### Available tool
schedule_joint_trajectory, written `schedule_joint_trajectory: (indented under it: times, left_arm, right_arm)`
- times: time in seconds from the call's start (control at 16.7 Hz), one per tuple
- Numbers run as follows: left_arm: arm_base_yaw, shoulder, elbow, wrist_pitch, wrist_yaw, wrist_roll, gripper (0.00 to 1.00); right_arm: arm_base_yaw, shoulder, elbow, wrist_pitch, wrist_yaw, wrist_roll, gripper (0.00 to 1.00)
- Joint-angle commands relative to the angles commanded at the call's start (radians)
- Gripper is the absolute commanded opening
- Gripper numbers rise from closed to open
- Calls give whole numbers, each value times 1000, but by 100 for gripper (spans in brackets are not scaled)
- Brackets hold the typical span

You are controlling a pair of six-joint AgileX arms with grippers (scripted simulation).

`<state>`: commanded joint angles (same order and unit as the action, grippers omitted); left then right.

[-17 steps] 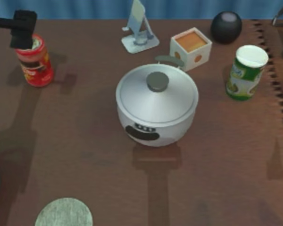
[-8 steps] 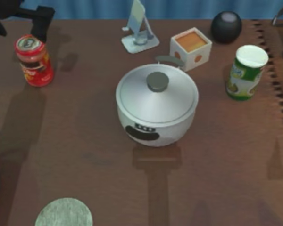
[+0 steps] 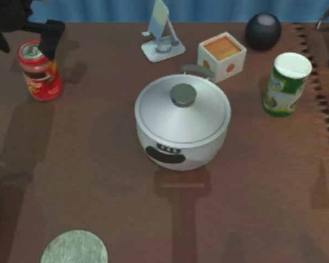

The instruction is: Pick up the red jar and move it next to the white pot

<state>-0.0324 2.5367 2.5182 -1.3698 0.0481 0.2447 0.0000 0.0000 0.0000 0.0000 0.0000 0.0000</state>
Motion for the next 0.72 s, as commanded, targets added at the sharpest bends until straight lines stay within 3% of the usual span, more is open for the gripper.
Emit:
schedule_joint_trajectory:
  times: [0.72]
  left_arm:
    - [-3,21,-156,177,0,-3,100]
  right_arm:
    - [0,0,0,0,0,0,100]
